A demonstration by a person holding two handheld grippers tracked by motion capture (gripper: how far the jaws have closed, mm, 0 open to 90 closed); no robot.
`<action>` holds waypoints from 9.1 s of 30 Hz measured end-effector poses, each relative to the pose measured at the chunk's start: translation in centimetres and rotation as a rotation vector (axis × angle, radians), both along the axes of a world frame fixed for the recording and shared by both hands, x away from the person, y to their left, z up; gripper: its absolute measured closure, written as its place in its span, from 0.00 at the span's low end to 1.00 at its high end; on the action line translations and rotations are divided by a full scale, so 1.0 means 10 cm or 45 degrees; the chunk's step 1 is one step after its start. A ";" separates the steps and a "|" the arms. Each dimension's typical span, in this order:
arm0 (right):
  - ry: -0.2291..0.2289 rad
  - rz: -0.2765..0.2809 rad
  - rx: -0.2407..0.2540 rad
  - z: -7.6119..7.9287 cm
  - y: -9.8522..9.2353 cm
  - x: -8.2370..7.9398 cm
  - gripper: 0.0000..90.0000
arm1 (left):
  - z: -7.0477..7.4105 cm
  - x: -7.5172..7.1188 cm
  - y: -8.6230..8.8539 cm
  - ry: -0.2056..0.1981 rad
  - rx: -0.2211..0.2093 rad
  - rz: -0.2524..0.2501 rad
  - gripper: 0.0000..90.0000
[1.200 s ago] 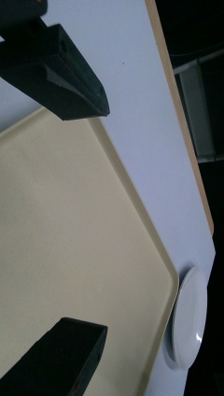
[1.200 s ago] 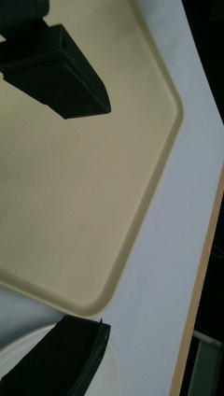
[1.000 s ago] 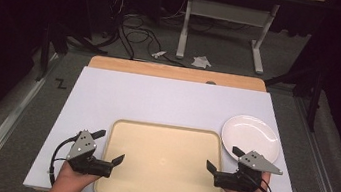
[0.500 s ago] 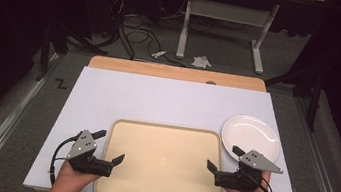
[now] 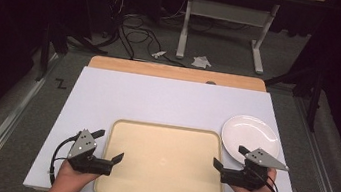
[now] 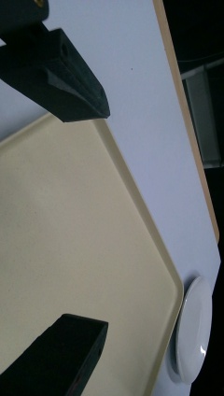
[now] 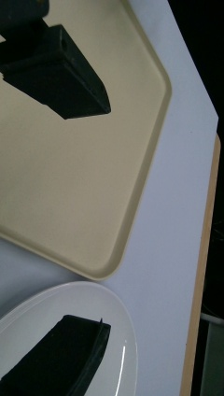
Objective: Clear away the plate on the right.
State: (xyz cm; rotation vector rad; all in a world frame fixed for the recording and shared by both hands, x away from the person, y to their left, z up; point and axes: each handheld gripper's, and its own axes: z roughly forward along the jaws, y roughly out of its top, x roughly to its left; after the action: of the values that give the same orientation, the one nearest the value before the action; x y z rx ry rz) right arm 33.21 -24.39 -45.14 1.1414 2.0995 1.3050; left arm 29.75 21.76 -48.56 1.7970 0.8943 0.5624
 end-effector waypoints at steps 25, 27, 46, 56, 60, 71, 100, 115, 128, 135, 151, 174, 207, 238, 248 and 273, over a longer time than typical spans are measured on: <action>0.036 -0.189 0.048 -0.04 -0.52 0.12 0.00 | 0.00 0.02 0.03 -0.015 -0.024 0.014 0.00; 0.033 -0.206 0.048 -0.03 -0.55 0.12 0.00 | 0.00 0.03 0.02 -0.016 -0.021 0.014 0.00; 0.042 -0.350 0.094 -0.06 -0.99 0.07 0.00 | 0.00 0.07 -0.01 -0.019 -0.014 0.013 0.00; 0.057 -0.375 0.084 -0.08 -1.06 0.02 0.00 | 0.00 0.16 -0.05 -0.026 -0.021 -0.004 0.00; 0.096 -0.393 0.095 -0.11 -1.10 0.02 0.00 | 0.00 0.19 -0.07 -0.026 -0.023 -0.018 0.00; 0.233 -0.415 0.268 -0.18 -1.15 0.05 0.01 | 0.03 0.15 -0.06 -0.040 -0.038 -0.026 0.00; 0.586 -0.592 0.675 -0.43 -1.34 0.19 0.18 | 0.03 0.08 -0.02 -0.042 -0.012 -0.046 0.00; 0.688 -0.680 0.763 -0.52 -1.37 0.37 0.18 | 0.01 -0.01 0.09 -0.031 0.001 -0.021 0.00; 0.697 -0.700 0.880 -0.57 -1.47 0.47 0.26 | 0.00 -0.07 0.13 -0.034 0.005 -0.013 0.00; 0.691 -0.714 0.859 -0.60 -1.50 0.46 0.40 | 0.00 -0.07 0.11 -0.032 0.009 -0.025 0.00; 0.655 -0.754 0.767 -0.63 -1.52 0.41 0.66 | 0.02 -0.09 0.11 -0.042 -0.009 -0.021 0.00; 0.684 -0.782 0.823 -0.69 -1.58 0.40 0.83 | 0.02 -0.08 0.10 -0.042 -0.005 -0.041 0.00; 0.628 -0.769 0.989 -0.56 -1.66 0.34 0.99 | 0.00 -0.07 0.10 -0.037 -0.003 -0.036 0.00; 0.568 -0.526 1.003 -0.24 -1.36 0.46 1.00 | 0.02 -0.09 0.13 -0.046 -0.027 -0.023 0.00; 0.597 -0.421 1.039 -0.19 -1.04 0.57 1.00 | 0.02 -0.08 0.13 -0.053 -0.028 -0.014 0.00; 0.702 -0.141 1.006 -0.21 -0.37 0.46 1.00 | 0.02 -0.09 0.11 -0.053 -0.010 -0.046 0.00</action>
State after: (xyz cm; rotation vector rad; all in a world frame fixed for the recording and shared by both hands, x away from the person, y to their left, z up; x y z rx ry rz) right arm 37.82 -28.11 -47.21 2.1059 1.8152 2.0191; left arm 28.89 22.84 -48.33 1.7841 0.8331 0.5706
